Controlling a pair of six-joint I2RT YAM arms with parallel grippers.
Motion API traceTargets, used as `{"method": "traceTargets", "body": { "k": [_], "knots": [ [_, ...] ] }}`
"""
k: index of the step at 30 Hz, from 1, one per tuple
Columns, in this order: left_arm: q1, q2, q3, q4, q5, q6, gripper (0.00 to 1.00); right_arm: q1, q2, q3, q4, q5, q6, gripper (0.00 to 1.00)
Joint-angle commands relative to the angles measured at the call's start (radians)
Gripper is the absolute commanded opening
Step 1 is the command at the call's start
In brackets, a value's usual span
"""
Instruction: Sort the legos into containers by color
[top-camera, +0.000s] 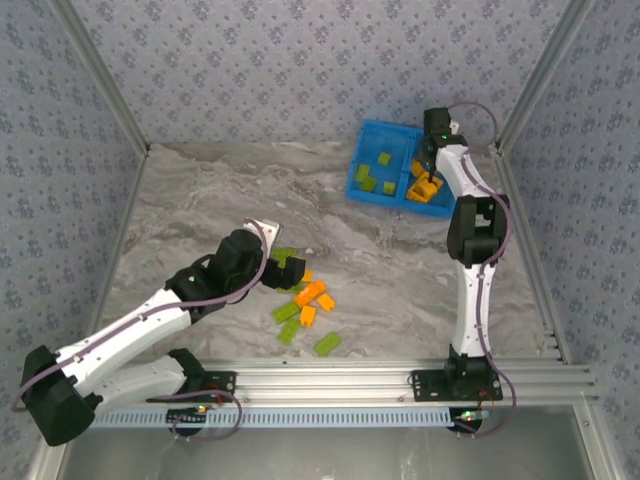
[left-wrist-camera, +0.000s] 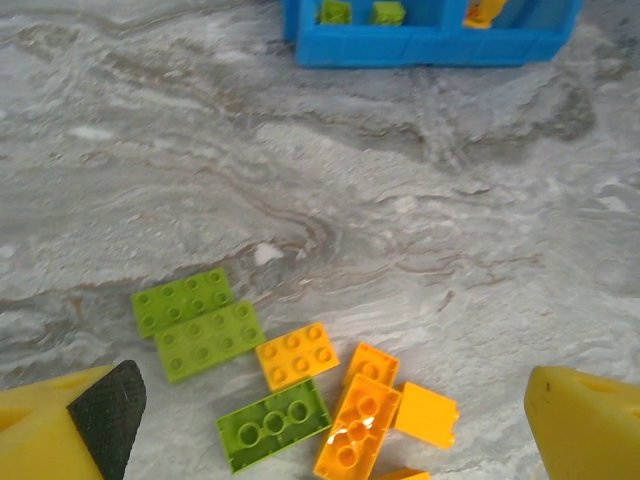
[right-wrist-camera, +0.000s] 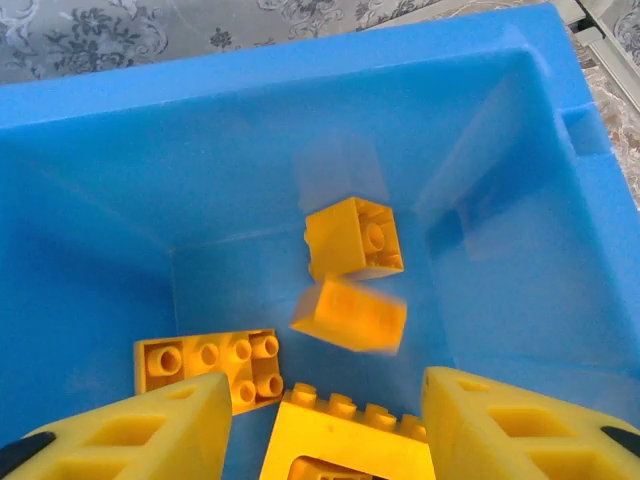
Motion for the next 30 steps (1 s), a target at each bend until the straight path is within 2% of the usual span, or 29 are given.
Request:
{"method": "traceTargets", "body": {
  "k": [1, 6, 9, 12, 16, 20, 30],
  "knots": [
    [-0.008, 0.015, 0.026, -0.037, -0.09, -0.06, 0.99, 0.001, -0.112, -0.055, -0.032, -0.003, 0.009, 0.57],
    [0.007, 0.088, 0.05, -0.072, -0.166, -0.121, 0.99, 0.005, -0.333, -0.322, 0.1, -0.021, 0.032, 0.58],
    [0.036, 0.171, 0.079, -0.087, -0.151, -0.15, 0.99, 0.012, -0.482, -0.499, 0.165, -0.066, 0.071, 0.6],
    [0.064, 0.265, 0.11, -0.071, -0.102, -0.168, 0.99, 0.042, -0.64, -0.669, 0.216, -0.108, 0.084, 0.67],
    [0.086, 0.386, 0.139, -0.034, -0.073, -0.177, 0.99, 0.111, -0.827, -0.857, 0.252, -0.158, 0.051, 0.86],
    [0.101, 0.488, 0.159, -0.03, -0.065, -0.201, 0.99, 0.166, -0.951, -0.963, 0.207, -0.219, 0.034, 0.96],
    [0.112, 0.645, 0.167, 0.073, -0.03, -0.212, 0.99, 0.398, -1.146, -1.166, 0.133, -0.181, 0.122, 0.97]
  ]
}}
